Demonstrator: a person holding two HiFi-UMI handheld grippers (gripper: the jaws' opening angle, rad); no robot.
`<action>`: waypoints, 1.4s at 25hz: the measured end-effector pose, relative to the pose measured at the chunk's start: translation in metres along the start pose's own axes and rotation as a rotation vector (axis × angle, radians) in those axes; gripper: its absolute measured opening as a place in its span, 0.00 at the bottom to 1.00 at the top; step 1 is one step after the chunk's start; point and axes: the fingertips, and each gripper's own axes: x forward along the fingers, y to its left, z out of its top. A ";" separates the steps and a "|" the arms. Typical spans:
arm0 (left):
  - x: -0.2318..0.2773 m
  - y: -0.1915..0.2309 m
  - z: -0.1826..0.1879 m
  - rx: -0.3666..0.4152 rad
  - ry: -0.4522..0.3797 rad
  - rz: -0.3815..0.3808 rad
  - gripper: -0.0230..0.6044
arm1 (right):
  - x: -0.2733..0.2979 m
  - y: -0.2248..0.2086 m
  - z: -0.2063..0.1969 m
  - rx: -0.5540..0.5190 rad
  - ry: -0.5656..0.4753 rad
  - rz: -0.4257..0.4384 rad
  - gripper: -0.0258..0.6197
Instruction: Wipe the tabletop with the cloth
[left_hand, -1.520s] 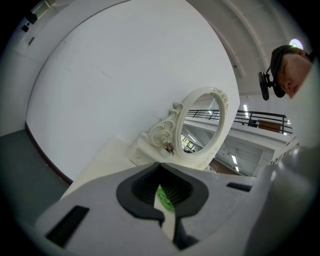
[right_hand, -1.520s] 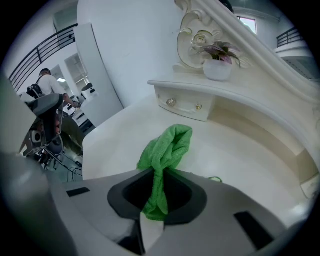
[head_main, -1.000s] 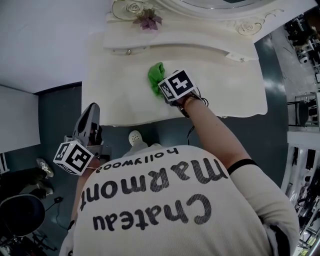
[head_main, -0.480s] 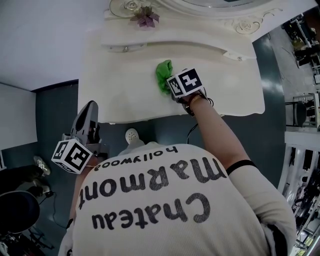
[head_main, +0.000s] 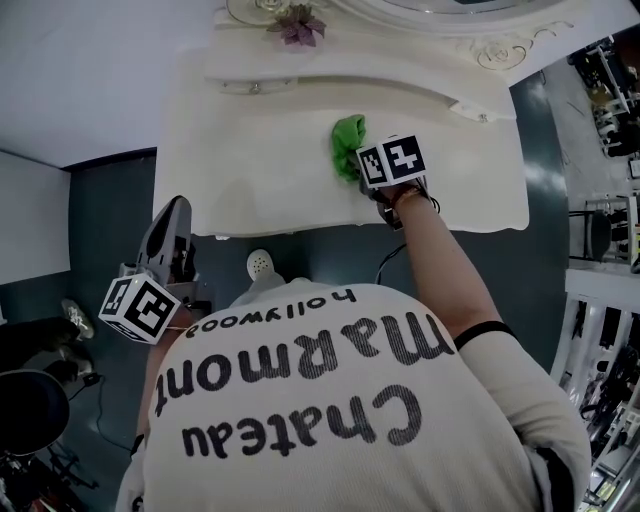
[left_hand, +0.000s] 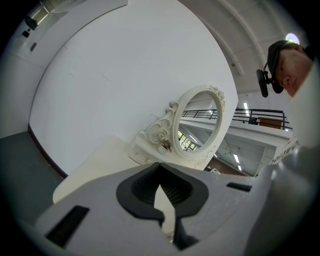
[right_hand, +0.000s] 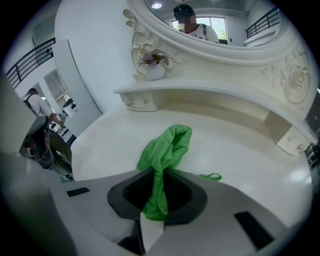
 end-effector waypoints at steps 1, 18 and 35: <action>-0.001 0.000 -0.001 -0.002 -0.001 0.002 0.05 | -0.001 -0.002 -0.001 0.008 -0.003 -0.002 0.14; -0.020 -0.001 -0.008 -0.019 -0.015 0.020 0.05 | -0.019 -0.028 -0.017 0.080 -0.034 -0.052 0.14; -0.049 0.012 -0.007 -0.021 -0.049 0.073 0.05 | -0.020 0.097 0.025 0.147 -0.241 0.285 0.15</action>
